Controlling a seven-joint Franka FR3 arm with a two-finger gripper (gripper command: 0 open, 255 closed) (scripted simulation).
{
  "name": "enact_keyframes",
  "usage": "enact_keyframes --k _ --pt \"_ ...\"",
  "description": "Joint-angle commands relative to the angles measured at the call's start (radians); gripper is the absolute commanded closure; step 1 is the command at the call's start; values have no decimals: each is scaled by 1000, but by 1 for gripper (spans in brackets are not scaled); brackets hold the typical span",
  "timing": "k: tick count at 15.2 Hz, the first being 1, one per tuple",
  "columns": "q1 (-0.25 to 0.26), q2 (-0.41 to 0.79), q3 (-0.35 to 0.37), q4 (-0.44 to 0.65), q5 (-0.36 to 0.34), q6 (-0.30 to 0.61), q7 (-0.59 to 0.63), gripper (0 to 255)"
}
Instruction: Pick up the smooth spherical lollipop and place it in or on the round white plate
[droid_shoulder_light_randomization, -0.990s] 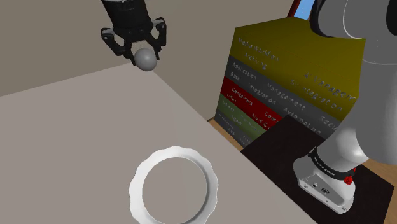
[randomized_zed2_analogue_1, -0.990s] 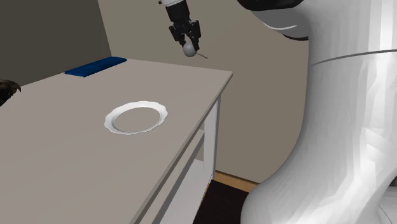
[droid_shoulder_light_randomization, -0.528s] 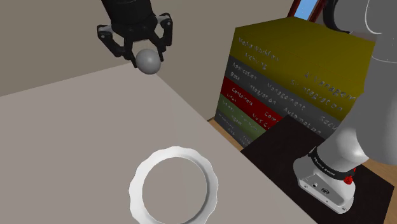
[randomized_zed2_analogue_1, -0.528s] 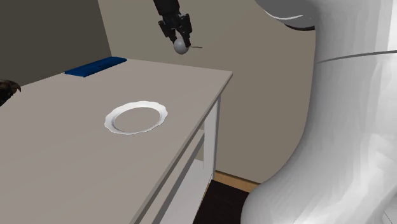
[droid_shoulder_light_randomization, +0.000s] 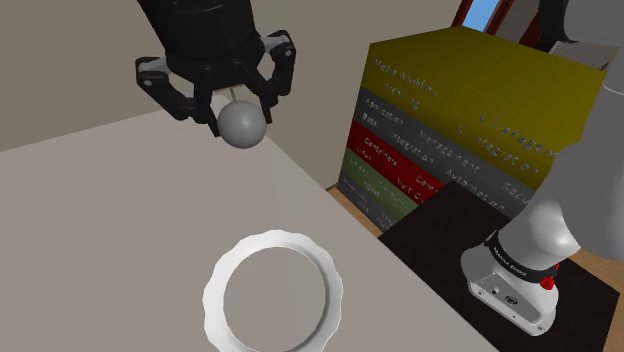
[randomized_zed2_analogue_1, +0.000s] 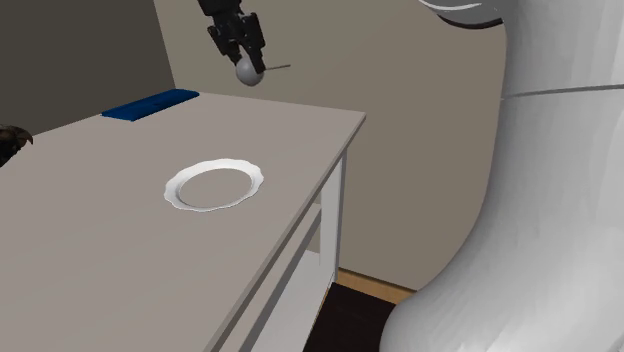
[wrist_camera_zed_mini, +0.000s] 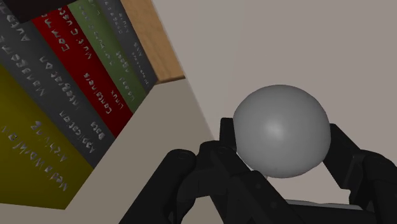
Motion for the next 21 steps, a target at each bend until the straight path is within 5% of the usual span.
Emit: enact_keyframes --k 1,9,21 --pt "15 -27 17 -22 22 -13 38 255" --pt "149 -31 62 17 41 -108 189 255" --pt "67 -85 71 -212 90 77 219 255"
